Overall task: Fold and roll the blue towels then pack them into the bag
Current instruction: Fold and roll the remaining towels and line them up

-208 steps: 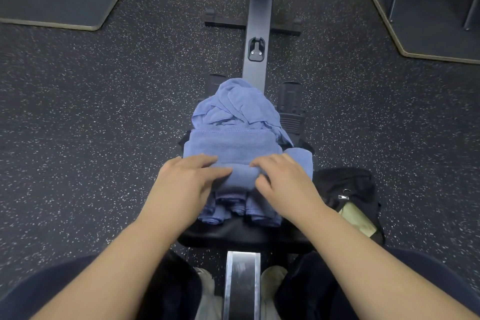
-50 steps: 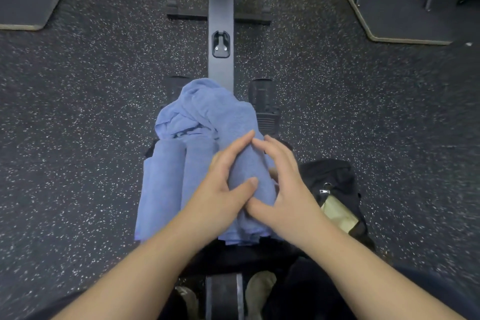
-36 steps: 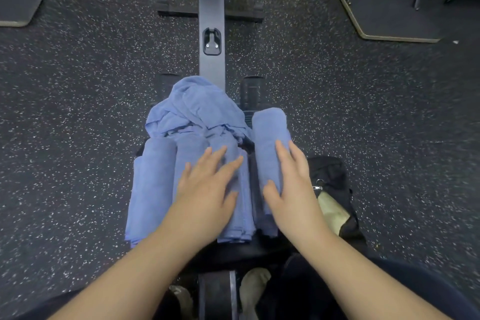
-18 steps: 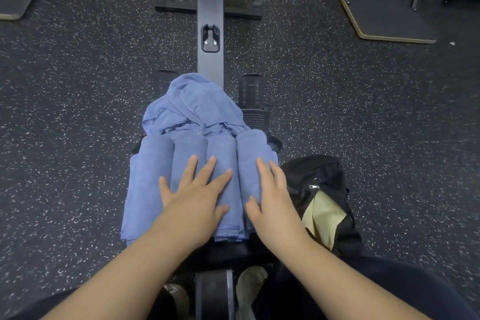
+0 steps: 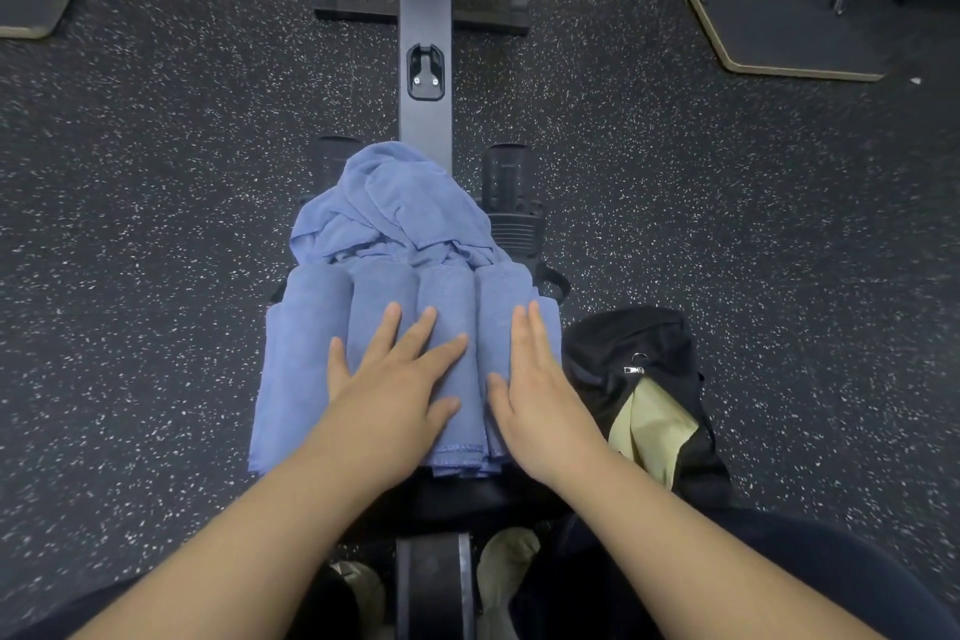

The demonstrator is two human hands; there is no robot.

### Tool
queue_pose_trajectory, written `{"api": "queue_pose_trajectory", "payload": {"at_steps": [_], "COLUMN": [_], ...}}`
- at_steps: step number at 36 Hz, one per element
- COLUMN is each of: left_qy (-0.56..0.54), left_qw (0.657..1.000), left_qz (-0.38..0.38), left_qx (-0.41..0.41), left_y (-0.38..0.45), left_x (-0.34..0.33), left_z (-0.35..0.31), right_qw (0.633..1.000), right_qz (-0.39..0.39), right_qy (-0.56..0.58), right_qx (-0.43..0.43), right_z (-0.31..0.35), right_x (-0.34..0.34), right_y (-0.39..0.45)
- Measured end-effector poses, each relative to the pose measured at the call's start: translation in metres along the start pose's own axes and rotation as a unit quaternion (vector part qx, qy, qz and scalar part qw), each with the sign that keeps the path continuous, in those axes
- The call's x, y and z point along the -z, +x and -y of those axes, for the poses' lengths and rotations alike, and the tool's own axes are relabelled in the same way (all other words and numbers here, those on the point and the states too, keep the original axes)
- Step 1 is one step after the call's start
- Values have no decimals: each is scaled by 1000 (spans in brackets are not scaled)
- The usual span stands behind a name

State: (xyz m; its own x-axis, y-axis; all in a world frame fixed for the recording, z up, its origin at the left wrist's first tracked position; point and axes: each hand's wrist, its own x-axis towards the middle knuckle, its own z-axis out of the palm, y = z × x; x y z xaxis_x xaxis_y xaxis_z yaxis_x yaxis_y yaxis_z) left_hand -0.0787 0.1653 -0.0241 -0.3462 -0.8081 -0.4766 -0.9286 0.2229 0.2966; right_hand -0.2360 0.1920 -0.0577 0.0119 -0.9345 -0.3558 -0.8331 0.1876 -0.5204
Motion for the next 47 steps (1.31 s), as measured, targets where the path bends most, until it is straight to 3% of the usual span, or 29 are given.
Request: {"api": "queue_pose_trajectory", "payload": {"at_steps": [4,13,17,23,32,41,47], "left_qy": [3,-40,-65,-67,-89,-83,-71], "left_qw": [1000,997,994,987,976,980,984], "left_qz": [-16,-50,-57,-79,-122,-105,-82], "left_qx": [1,48,71,127,155,150,141], "left_y": [0,3,4,8,10,11,10], "left_x": [2,9,14,17,19,18,17], "left_z": [2,14,18,21,29,33,32], "right_qw": [1000,999,999,994,981,969,977], "right_qz": [23,-16,-27,42,145,164,122], "right_qy": [-1,32,32,-36,-91,-170,-153], "right_qx": [-12,-19,19,89,89,74,87], "right_z": [0,15,19,31,54,66,61], "right_x": [2,15,31,52,44,40,42], "right_y": [5,15,34,91,154,160,154]}}
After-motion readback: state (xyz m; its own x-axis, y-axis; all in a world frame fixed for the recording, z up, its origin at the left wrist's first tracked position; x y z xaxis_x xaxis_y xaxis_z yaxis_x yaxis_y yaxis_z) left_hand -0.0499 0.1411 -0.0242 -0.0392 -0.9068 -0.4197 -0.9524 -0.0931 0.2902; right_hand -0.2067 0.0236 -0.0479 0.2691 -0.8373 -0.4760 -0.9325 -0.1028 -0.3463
